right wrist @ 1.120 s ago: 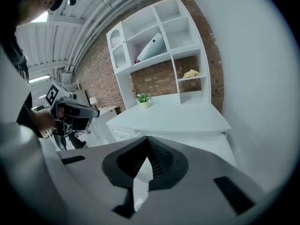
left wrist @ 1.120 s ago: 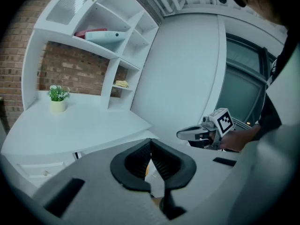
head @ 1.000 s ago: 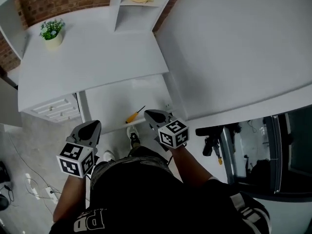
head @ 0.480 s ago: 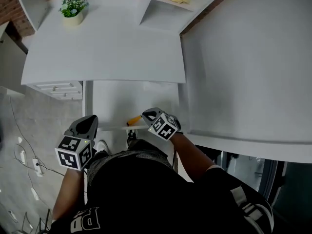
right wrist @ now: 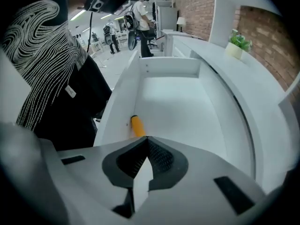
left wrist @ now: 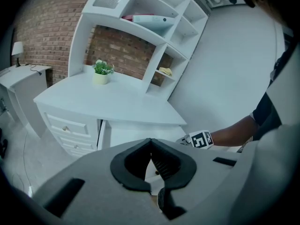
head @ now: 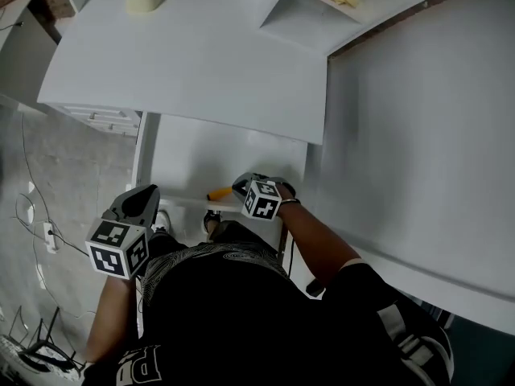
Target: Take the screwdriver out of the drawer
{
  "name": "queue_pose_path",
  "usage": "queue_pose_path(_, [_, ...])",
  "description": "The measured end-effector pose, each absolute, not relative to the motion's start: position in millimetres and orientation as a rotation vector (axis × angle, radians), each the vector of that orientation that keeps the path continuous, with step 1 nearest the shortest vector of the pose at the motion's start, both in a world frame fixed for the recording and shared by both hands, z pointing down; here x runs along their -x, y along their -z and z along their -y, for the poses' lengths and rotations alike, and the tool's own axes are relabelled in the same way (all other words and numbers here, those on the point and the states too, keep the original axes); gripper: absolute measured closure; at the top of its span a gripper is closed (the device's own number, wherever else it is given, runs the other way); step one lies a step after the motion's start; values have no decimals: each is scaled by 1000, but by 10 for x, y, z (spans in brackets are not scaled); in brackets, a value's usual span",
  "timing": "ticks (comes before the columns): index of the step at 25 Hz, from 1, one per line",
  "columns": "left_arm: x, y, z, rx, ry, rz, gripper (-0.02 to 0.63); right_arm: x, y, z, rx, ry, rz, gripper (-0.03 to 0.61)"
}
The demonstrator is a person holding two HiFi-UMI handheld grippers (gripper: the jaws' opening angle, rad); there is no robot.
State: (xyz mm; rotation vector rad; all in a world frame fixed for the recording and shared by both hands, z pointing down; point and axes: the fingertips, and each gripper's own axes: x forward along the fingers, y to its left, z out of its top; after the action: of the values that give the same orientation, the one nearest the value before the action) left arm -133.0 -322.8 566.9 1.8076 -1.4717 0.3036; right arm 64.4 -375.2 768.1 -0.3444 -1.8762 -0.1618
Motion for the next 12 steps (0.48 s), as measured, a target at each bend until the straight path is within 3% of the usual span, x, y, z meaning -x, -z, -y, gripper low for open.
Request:
queue_pose_path(8, [1337, -5737, 3155, -1699, -263, 1553, 598, -676, -7999, 3669, 546, 201, 1800, 569])
queue_pose_path(12, [1391, -5762, 3050, -1643, -250, 1595, 598, -707, -8162, 3596, 637, 232, 1740, 510])
